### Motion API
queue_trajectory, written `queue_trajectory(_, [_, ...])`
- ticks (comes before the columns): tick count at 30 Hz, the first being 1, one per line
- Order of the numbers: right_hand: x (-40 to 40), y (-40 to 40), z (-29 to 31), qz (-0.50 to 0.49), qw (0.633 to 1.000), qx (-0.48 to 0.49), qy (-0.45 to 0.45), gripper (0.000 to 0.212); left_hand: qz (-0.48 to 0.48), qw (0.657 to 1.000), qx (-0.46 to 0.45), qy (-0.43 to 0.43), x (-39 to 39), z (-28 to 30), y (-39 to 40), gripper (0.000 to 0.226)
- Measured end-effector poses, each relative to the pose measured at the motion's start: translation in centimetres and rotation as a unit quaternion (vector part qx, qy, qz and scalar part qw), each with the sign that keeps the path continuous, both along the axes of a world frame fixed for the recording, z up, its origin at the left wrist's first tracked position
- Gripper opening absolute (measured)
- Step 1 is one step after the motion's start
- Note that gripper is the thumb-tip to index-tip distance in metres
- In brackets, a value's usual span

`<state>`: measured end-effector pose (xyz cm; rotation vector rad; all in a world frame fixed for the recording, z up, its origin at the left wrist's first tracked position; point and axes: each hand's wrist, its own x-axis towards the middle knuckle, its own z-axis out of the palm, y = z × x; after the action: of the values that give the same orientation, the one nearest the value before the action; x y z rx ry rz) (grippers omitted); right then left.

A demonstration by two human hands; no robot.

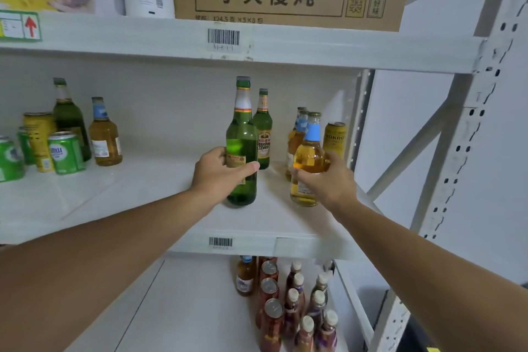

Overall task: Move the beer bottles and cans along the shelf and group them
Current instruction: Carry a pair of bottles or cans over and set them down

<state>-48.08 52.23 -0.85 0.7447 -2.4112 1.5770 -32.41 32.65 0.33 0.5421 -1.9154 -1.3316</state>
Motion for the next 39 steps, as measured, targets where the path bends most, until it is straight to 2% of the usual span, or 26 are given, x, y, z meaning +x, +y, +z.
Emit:
queue_trajectory(4, [-1.9,-0.2,-0.9,-0.006,1.0,-0.014,-0.007,0.075,0.013,1.0,-0.008,-0.006,-2.2,-0.6,0.1,0.041])
queue_trajectory(11, [-3.7,-2.2,-1.4,0.009,0.999,-0.043,-0.024,0.058,0.023,0.999,-0.021,-0.007,-4.4,-1.2,-1.6,0.043])
queue_trajectory(15, [-4.8,-3.1,-2.2,0.014,0.999,-0.039,-0.033,0.064,0.034,0.999,-0.013,-0.006,-5.6,-1.5,-2.6,0.044])
queue_trajectory(20, [-6.0,-3.4,-2.8,0.008,1.0,-0.022,-0.001,0.066,0.029,0.999,-0.021,-0.008,-7.1,-2.3,-3.5,0.046])
queue_trajectory(25, [-6.7,-3.5,-2.6,0.026,1.0,0.001,-0.005,0.084,0.028,1.0,-0.005,-0.01,-8.8,-2.7,-3.7,0.044])
queue_trajectory(31, [-7.0,-3.6,-2.9,0.024,1.0,-0.01,-0.006,0.084,0.025,0.999,-0.016,-0.021,-11.0,-3.2,-4.1,0.048])
queue_trajectory(39, [-7.3,-4.3,-3.5,0.009,1.0,-0.006,0.015,0.081,0.062,0.98,-0.145,-0.121,-13.3,-3.0,-5.3,0.065])
